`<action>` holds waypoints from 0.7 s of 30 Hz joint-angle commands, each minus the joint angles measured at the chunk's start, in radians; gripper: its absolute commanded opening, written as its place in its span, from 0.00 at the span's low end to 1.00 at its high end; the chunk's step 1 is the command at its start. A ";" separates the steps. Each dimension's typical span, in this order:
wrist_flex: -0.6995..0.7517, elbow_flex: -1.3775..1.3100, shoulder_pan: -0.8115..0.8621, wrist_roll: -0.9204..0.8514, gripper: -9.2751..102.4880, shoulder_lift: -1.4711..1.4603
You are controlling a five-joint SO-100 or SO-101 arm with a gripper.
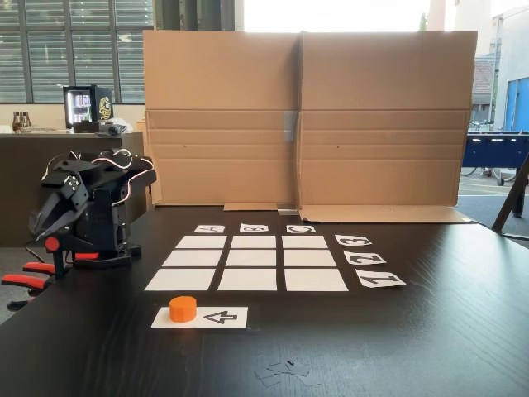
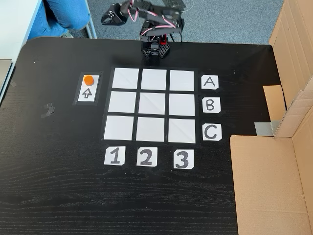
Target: Pick up the round, orange token and place it in the grid on square B1.
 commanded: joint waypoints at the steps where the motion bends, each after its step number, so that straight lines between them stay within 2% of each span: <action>1: 0.112 -0.239 -0.031 -0.006 0.08 -0.184; 7: 0.364 -0.528 -0.121 -0.031 0.10 -0.419; 10: 0.433 -0.575 -0.195 -0.032 0.18 -0.474; 11: 0.448 -0.583 -0.219 -0.032 0.20 -0.488; 14: 0.528 -0.632 -0.285 -0.044 0.40 -0.532; 17: 0.615 -0.721 -0.337 -0.060 0.52 -0.584; 21: 0.675 -0.847 -0.385 -0.037 0.59 -0.672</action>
